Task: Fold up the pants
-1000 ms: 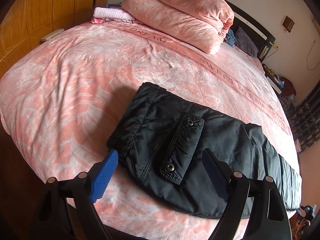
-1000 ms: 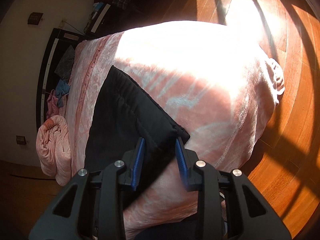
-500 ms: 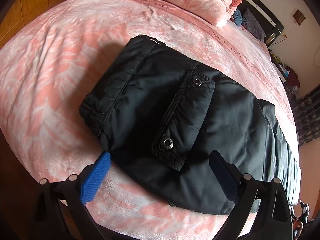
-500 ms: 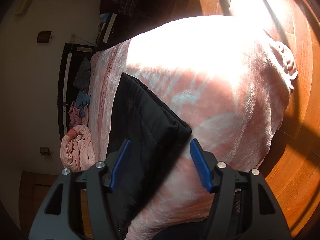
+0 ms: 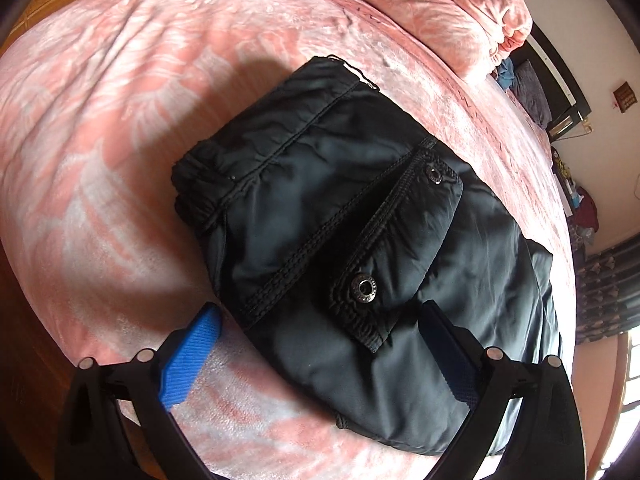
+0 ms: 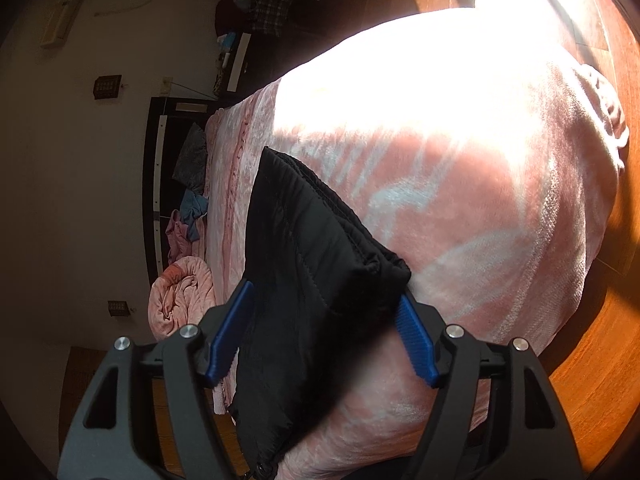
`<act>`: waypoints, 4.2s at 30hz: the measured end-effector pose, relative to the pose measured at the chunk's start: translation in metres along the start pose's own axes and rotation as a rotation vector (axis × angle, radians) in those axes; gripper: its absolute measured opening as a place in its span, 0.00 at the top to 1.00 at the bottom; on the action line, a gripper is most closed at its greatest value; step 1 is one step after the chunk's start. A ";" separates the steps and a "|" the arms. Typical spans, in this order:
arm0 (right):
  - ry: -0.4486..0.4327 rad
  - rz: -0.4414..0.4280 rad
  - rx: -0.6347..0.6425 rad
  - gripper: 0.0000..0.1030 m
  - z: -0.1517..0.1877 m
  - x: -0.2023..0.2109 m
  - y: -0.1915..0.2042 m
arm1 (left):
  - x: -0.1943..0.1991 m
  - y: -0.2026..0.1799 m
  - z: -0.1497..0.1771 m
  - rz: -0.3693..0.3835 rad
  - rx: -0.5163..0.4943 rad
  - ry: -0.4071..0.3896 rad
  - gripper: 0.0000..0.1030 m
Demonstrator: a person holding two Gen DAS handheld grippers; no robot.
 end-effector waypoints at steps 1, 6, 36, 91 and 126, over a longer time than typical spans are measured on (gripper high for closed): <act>0.006 -0.019 0.008 0.33 0.001 -0.001 0.002 | 0.000 0.000 0.000 0.011 0.015 -0.008 0.04; -0.025 -0.041 -0.058 0.46 0.003 0.001 -0.014 | -0.002 -0.002 0.003 0.024 0.032 -0.020 0.04; -0.109 0.160 0.365 0.82 0.049 0.023 0.132 | 0.001 -0.006 0.019 0.014 -0.018 -0.224 0.04; -0.179 0.249 0.855 0.83 0.191 0.009 0.278 | 0.006 0.006 0.020 0.129 0.037 -0.250 0.04; -0.169 0.166 1.113 0.83 0.239 0.004 0.325 | 0.000 0.000 0.021 0.055 0.029 -0.231 0.04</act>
Point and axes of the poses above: each gripper's, at about its wrist camera, not at the fingertips, and x roughly against the way its jaws point, y to its left, z to its underside, the point moved 6 cm from there along -x, roughly the way its jaws point, and after that the axes turned 4 degrees about -x, right-handed, at the moved point
